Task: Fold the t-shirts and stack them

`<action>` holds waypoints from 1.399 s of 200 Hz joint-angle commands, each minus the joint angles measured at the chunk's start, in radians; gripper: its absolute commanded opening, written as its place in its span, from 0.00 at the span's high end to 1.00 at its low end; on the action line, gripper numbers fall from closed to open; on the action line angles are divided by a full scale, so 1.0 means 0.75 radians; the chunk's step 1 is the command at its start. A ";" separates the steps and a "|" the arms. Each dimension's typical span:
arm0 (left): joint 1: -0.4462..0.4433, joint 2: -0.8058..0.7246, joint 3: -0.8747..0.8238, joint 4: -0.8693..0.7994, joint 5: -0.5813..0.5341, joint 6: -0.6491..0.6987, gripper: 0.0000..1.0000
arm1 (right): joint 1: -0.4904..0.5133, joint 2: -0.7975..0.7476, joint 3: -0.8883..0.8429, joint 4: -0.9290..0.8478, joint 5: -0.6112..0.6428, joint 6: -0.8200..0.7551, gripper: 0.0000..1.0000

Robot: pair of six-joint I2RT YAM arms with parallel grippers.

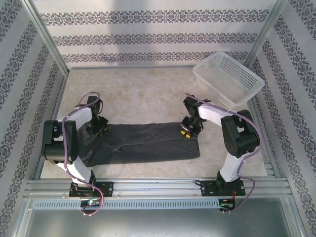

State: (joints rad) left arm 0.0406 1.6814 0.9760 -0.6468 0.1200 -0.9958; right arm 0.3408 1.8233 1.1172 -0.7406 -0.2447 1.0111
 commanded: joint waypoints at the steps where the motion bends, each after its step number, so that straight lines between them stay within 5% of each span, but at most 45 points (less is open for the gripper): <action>1: 0.039 0.113 0.066 0.152 0.101 0.013 0.68 | -0.074 0.158 0.132 -0.010 0.105 -0.045 0.79; 46: 0.099 0.264 0.325 0.259 0.214 0.084 0.61 | -0.217 0.497 0.667 -0.070 -0.001 -0.214 0.79; 75: 0.092 0.111 0.325 0.259 0.172 0.184 0.56 | -0.227 0.530 0.912 -0.103 -0.068 -0.427 0.74; 109: 0.074 -0.121 0.159 0.237 0.254 0.408 0.55 | -0.177 0.255 0.733 0.104 -0.228 -0.544 0.58; 148: 0.029 -0.230 -0.030 0.216 0.303 0.520 0.55 | -0.047 -0.049 0.360 0.509 -0.544 -0.465 0.55; 188: -0.017 -0.173 -0.083 0.348 0.349 0.532 0.55 | 0.064 -0.213 0.137 0.722 -0.590 -0.324 0.54; 231: -0.077 -0.110 -0.085 0.333 0.319 0.525 0.65 | 0.075 -0.250 0.073 0.763 -0.579 -0.278 0.54; 280: -0.118 -0.196 -0.121 0.272 0.323 0.452 0.93 | 0.073 -0.273 0.057 0.739 -0.549 -0.289 0.55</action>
State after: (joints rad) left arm -0.0174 1.5940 0.8974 -0.4232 0.3618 -0.6281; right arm 0.4011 1.6608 1.1740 -0.2131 -0.6598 0.7872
